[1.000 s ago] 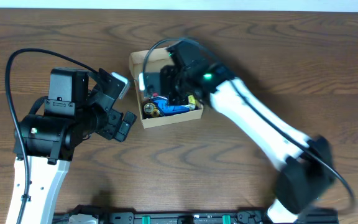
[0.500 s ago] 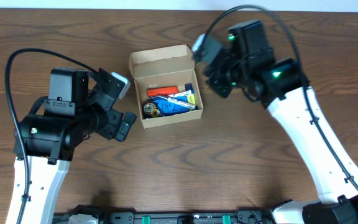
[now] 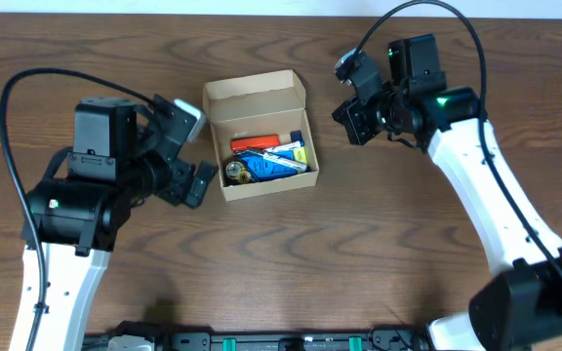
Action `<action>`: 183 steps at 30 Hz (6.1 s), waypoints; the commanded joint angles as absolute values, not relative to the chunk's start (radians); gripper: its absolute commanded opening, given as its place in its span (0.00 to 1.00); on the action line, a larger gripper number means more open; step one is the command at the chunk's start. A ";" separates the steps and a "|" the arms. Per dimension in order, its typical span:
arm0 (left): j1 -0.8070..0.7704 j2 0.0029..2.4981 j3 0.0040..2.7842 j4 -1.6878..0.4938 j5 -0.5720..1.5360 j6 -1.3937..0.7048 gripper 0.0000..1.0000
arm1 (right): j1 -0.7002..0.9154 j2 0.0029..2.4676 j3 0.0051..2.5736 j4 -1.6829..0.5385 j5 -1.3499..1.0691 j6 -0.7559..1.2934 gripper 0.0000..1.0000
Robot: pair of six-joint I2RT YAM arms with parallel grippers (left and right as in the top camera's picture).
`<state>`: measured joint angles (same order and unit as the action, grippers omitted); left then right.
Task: Pack container
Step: 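Release the marker and pull the right gripper back, then move both grippers to the box lid's two ends and grip it, then lift the lid with both grippers and lower it onto the box, then press the lid down with both grippers to seat it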
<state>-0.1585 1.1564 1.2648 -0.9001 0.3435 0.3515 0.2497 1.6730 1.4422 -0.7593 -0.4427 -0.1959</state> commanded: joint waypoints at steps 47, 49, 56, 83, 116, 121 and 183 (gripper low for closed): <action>0.036 2.114 1.280 -0.067 0.942 -0.389 0.06 | 0.255 2.271 1.425 0.108 -0.656 0.545 0.01; 0.037 2.113 1.283 -0.033 0.992 -0.381 0.06 | 0.255 2.270 1.425 0.129 -0.676 0.545 0.01; 0.039 2.113 1.325 0.016 1.103 -0.362 0.06 | 0.227 2.268 1.425 0.241 -0.843 0.545 0.01; 0.039 2.066 1.361 0.018 1.118 -0.294 0.09 | 0.161 2.221 1.425 0.309 -0.976 0.447 0.01; 0.046 1.853 1.361 -0.208 1.136 -0.107 0.06 | 0.118 2.074 1.425 0.355 -1.242 0.402 0.01; 0.045 1.765 1.361 -0.455 1.022 0.046 0.06 | 0.121 2.004 1.425 0.152 -1.243 0.316 0.01; -0.180 1.272 1.044 -0.772 0.606 0.161 0.06 | 0.374 1.368 0.987 -0.426 -0.588 0.067 0.01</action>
<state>-0.1787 1.3365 1.0409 -0.7906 0.6464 0.1749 0.3653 1.4128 0.9588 -0.4362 -0.6033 0.0574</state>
